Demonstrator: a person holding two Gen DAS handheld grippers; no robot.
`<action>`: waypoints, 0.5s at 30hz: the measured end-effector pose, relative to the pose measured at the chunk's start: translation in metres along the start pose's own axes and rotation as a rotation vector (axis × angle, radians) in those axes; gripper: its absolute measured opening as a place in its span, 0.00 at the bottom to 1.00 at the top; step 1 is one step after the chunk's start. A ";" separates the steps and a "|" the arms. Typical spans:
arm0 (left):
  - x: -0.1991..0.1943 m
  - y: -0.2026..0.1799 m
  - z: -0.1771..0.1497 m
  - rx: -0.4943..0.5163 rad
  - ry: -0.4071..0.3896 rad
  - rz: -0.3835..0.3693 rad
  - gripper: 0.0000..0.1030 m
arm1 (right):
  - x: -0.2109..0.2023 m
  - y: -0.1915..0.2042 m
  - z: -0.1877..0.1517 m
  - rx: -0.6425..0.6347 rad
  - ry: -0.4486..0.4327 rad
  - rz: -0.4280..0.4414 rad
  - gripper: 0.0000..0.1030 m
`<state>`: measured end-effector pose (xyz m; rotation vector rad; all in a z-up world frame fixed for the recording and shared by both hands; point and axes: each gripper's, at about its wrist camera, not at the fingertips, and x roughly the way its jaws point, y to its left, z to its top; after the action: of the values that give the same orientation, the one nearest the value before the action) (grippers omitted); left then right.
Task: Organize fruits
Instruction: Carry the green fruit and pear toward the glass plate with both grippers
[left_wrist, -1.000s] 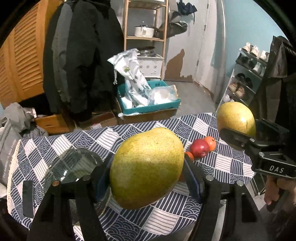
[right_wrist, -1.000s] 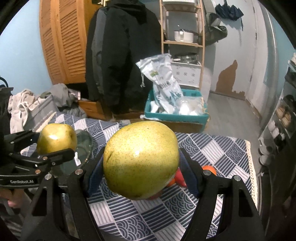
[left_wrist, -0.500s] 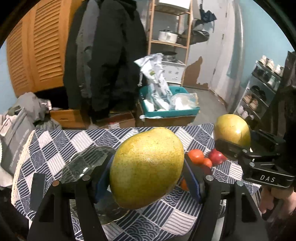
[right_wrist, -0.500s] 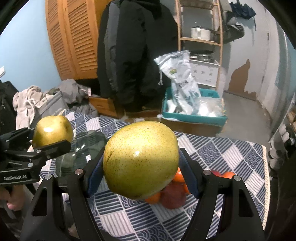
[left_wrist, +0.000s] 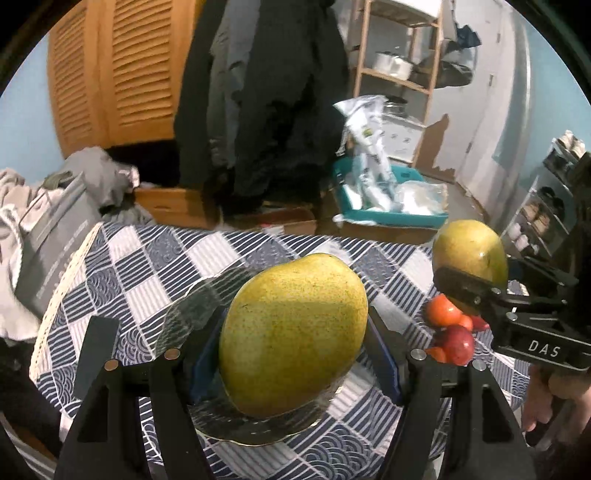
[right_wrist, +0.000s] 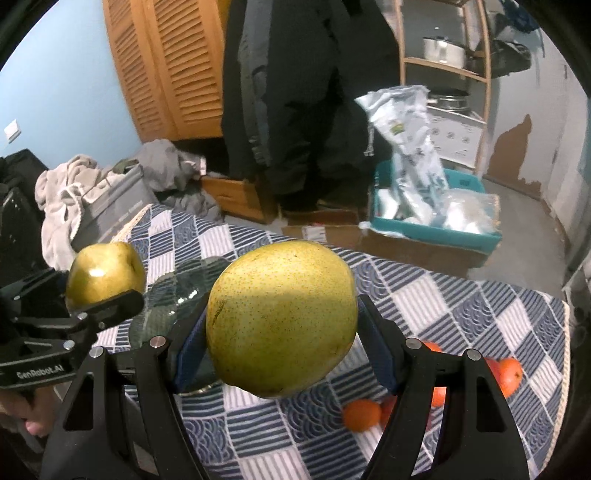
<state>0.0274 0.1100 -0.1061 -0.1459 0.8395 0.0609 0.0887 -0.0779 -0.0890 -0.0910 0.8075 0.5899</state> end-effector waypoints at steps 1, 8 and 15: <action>0.004 0.005 -0.001 -0.010 0.010 0.005 0.70 | 0.005 0.003 0.000 -0.006 0.005 0.004 0.72; 0.023 0.034 -0.014 -0.059 0.059 0.042 0.70 | 0.043 0.027 0.003 -0.026 0.064 0.047 0.72; 0.046 0.058 -0.029 -0.093 0.126 0.068 0.70 | 0.077 0.041 -0.006 -0.031 0.147 0.059 0.72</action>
<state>0.0304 0.1632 -0.1658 -0.2106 0.9676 0.1562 0.1041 -0.0097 -0.1412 -0.1408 0.9467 0.6570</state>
